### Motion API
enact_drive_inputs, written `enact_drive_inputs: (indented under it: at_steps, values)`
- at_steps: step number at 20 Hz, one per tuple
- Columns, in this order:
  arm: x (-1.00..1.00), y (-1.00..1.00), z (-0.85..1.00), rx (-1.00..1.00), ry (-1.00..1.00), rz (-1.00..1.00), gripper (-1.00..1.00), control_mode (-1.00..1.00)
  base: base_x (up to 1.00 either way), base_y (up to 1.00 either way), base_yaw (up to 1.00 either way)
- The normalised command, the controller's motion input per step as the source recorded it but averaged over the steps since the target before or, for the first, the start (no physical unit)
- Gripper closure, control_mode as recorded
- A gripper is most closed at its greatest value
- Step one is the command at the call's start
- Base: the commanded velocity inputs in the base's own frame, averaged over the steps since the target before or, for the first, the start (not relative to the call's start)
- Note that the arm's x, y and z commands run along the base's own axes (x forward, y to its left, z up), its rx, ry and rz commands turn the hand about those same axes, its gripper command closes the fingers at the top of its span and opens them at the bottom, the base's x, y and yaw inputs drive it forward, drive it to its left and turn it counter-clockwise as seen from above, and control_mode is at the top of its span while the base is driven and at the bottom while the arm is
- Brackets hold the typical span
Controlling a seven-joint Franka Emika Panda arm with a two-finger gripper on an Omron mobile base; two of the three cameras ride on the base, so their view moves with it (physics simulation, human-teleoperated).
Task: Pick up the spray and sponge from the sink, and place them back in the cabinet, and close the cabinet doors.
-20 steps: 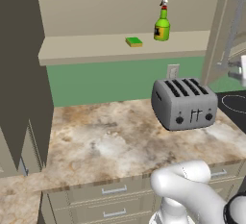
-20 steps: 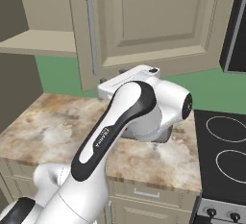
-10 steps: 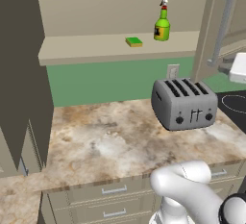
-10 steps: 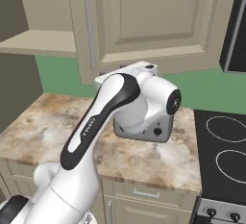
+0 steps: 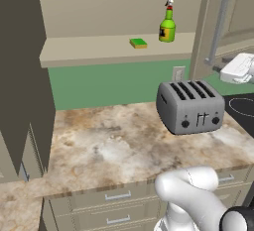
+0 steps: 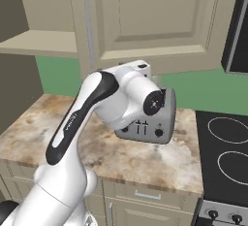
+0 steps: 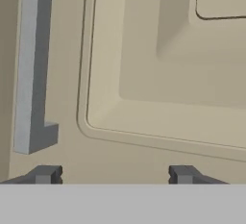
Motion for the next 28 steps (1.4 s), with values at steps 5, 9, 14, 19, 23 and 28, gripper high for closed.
enact_drive_inputs:
  at_steps: [5, 9, 14, 19, 23, 28]
  values:
    - [0.47, 0.04, -0.08, 0.0, -0.02, -0.09, -1.0, -1.0, 0.0, 0.0, 0.0]
    - [0.47, 0.0, -0.03, 0.0, 0.0, -0.06, -1.0, -1.0, 0.0, 0.0, 0.0]
    - [0.47, 0.0, -0.01, 0.0, 0.0, -0.05, -1.0, -1.0, 0.0, 0.0, 0.0]
    - [0.43, 0.0, 0.0, 0.0, 0.0, -0.03, -1.0, -1.0, 0.0, 0.0, 0.0]
    - [0.4, 0.0, 0.0, 0.0, 0.0, -0.02, -1.0, -1.0, 0.0, 0.0, 0.0]
    - [0.4, 0.0, 0.0, 0.0, 0.0, -0.01, -1.0, -1.0, 0.0, 0.0, 0.0]
